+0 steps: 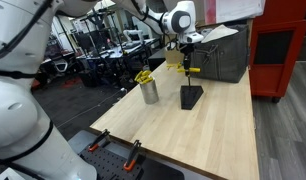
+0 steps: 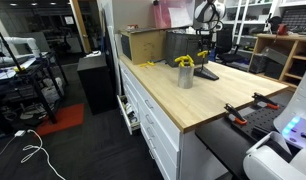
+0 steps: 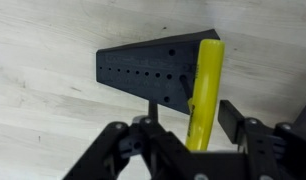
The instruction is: Remove the wrench from the black stand and put it in the silver holder.
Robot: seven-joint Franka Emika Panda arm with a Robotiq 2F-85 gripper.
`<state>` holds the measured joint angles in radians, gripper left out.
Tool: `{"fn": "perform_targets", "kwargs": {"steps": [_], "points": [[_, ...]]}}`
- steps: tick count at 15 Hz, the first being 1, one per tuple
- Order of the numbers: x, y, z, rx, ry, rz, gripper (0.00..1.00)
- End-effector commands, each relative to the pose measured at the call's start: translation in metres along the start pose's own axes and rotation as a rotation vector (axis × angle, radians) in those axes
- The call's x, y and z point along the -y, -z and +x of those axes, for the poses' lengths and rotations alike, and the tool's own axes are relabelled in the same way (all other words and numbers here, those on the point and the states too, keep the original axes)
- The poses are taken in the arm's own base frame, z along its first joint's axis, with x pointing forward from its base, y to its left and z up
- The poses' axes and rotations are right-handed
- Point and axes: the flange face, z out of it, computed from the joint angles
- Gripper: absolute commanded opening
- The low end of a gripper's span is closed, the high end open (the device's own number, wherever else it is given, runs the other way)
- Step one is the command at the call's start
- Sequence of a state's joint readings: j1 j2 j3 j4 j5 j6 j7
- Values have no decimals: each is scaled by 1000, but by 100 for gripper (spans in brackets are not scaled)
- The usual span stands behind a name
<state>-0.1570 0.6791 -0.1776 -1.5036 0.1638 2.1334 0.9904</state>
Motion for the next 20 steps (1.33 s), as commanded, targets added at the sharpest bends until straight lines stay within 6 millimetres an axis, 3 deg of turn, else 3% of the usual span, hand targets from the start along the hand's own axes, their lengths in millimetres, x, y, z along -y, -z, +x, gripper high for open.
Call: {"fn": "perform_targets", "kwargs": {"steps": [1,5,6,7,12,16,20], "points": [[2,0,-5,32,-44,-2,34],[6,9,0,25,-44,6,5],[6,11,0,18,-43,9,2],[5,14,-1,12,-34,11,6],[0,35,-13,-18,39,16,6],[-2,64,-24,-46,133,33,6],[-16,101,-39,-53,241,56,6]]}}
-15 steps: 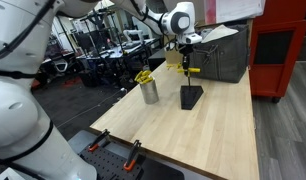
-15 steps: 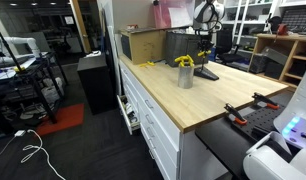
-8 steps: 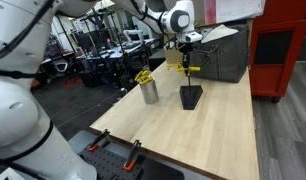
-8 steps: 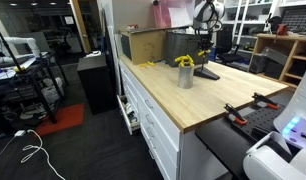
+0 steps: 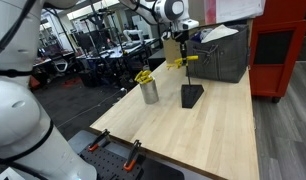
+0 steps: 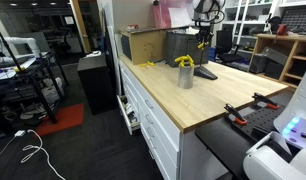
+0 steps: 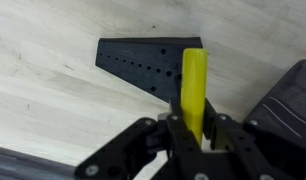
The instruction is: Remove the wrench from the black stand and put it in the silver holder.
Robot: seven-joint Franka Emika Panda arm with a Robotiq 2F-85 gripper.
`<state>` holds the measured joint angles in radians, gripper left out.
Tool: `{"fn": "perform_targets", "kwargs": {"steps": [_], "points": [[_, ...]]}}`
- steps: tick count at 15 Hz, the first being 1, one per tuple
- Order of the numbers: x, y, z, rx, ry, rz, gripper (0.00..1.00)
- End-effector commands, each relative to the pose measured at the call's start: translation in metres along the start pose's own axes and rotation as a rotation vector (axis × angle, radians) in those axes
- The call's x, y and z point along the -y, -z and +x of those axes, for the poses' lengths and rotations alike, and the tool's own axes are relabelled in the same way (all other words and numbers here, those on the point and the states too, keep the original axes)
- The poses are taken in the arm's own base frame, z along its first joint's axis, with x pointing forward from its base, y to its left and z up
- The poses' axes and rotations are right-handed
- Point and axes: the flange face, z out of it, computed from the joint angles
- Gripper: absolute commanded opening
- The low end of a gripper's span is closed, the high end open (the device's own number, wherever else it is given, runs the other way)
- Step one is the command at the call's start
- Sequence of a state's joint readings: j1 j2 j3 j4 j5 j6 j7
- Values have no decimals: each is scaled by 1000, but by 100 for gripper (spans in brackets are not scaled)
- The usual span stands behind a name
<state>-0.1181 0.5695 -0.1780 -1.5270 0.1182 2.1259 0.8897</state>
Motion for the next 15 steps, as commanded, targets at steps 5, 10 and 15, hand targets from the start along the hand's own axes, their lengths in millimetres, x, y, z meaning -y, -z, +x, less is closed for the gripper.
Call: {"fn": "perform_targets", "kwargs": {"steps": [5,10,15], "points": [[-38,82,-42,10,289,72,6],[-51,105,-85,11,497,99,6],[-49,118,-140,15,697,113,6]]}}
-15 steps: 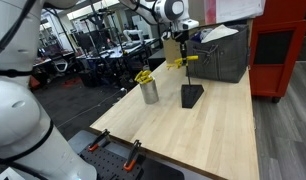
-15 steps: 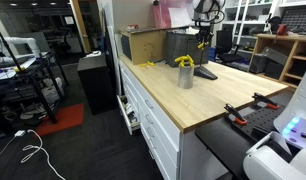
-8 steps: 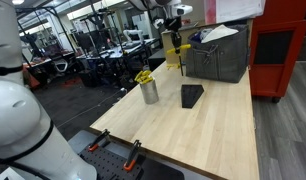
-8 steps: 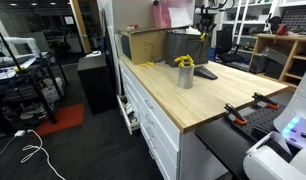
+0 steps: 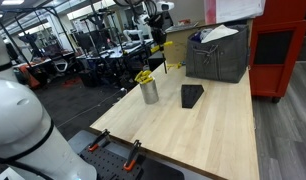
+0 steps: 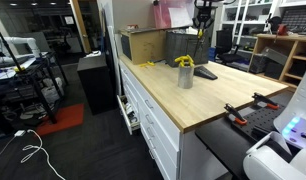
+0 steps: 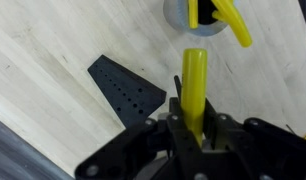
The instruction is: Remove the wrench from the black stand and put it in the silver holder.
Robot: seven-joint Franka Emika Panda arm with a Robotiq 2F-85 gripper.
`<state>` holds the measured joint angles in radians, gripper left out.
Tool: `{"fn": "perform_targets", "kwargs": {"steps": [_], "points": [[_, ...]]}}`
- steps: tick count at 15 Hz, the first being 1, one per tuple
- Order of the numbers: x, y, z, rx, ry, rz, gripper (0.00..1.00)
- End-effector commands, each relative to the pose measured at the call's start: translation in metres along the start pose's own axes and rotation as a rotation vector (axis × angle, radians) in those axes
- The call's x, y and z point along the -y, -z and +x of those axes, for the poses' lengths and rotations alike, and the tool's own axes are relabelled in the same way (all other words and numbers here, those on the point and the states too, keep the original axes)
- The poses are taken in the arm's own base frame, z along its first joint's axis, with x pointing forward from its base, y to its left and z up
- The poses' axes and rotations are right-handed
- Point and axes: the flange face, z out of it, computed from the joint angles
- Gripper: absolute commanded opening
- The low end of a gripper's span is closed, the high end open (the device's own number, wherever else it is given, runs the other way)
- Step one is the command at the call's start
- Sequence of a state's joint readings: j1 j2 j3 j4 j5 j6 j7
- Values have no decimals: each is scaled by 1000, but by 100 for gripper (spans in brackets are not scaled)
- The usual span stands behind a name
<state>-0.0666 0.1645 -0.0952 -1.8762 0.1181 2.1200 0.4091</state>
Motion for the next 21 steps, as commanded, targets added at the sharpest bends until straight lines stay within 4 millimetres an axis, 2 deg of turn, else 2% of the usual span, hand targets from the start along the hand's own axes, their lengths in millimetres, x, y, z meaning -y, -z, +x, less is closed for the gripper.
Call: {"fn": "perform_targets", "kwargs": {"steps": [1,6,14,21], "points": [[15,18,-38,-10,146,18,6],[36,17,-73,27,299,28,6],[48,-4,-118,191,509,40,6],[62,-10,-123,130,537,-17,6]]}}
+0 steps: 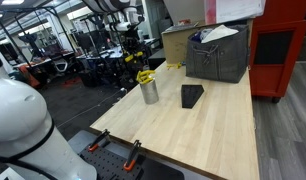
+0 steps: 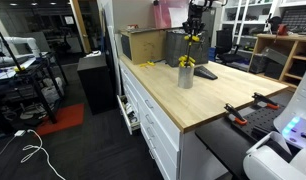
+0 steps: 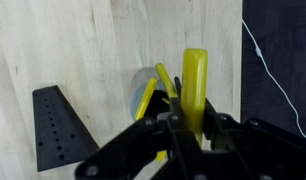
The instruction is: Remove the wrench from the black stand and put it in the silver holder.
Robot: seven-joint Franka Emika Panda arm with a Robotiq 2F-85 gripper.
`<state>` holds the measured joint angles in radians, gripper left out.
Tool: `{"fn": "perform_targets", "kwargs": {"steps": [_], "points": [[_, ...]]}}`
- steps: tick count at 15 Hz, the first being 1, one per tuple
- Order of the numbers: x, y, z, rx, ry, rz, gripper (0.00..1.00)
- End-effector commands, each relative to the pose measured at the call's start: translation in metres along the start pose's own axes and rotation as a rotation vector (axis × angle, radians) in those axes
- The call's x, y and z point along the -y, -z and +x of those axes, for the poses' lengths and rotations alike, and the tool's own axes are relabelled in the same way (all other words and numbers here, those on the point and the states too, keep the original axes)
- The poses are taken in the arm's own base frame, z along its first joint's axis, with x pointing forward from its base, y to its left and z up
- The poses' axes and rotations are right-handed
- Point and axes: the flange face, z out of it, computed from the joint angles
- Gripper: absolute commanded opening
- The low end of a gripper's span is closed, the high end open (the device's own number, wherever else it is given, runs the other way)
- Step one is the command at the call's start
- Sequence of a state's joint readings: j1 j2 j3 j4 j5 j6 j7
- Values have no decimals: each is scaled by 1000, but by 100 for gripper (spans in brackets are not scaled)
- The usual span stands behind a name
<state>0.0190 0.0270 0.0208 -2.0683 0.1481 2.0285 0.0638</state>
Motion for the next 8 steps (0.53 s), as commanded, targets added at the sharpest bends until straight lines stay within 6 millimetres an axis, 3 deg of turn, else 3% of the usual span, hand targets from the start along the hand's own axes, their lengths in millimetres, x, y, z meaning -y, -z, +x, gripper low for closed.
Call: {"fn": "perform_targets", "kwargs": {"steps": [1,8], "points": [[3,13,-5,-54,12,-36,6],[-4,32,0,-120,-56,-55,6]]}}
